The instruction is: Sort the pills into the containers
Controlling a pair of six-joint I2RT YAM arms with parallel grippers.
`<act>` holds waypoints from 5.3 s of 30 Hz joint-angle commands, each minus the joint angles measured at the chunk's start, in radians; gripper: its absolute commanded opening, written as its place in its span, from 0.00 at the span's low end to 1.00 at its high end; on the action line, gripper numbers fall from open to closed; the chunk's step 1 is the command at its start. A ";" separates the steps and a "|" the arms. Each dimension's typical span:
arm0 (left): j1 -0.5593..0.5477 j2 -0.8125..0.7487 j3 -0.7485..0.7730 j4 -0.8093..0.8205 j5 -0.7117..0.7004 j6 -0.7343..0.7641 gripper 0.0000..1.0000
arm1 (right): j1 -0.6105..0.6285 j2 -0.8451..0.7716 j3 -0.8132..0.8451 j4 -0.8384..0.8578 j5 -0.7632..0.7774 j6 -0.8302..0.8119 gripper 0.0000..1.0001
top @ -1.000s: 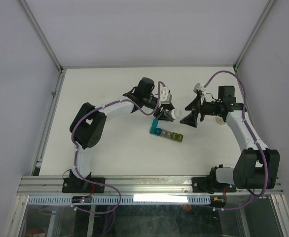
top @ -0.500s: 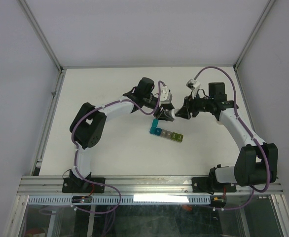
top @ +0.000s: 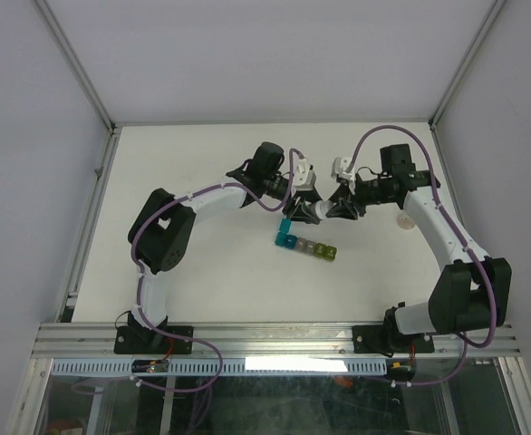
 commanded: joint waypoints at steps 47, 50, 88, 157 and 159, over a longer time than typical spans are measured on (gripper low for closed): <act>0.019 0.030 0.059 0.015 0.146 0.036 0.00 | 0.046 -0.042 0.126 -0.446 0.094 -0.950 0.22; 0.019 0.052 0.076 0.012 0.166 0.027 0.00 | 0.046 -0.009 0.171 -0.455 0.124 -0.939 0.23; 0.027 0.052 0.074 0.063 0.095 -0.027 0.00 | 0.099 -0.213 -0.212 0.411 0.196 0.222 0.84; -0.140 -0.725 -0.650 0.163 -0.402 -0.454 0.00 | -0.065 -0.464 -0.322 0.108 -0.419 -0.105 0.99; -0.145 -0.744 -0.664 0.164 -0.361 -0.468 0.00 | -0.028 -0.469 -0.307 -0.023 -0.399 -0.277 0.99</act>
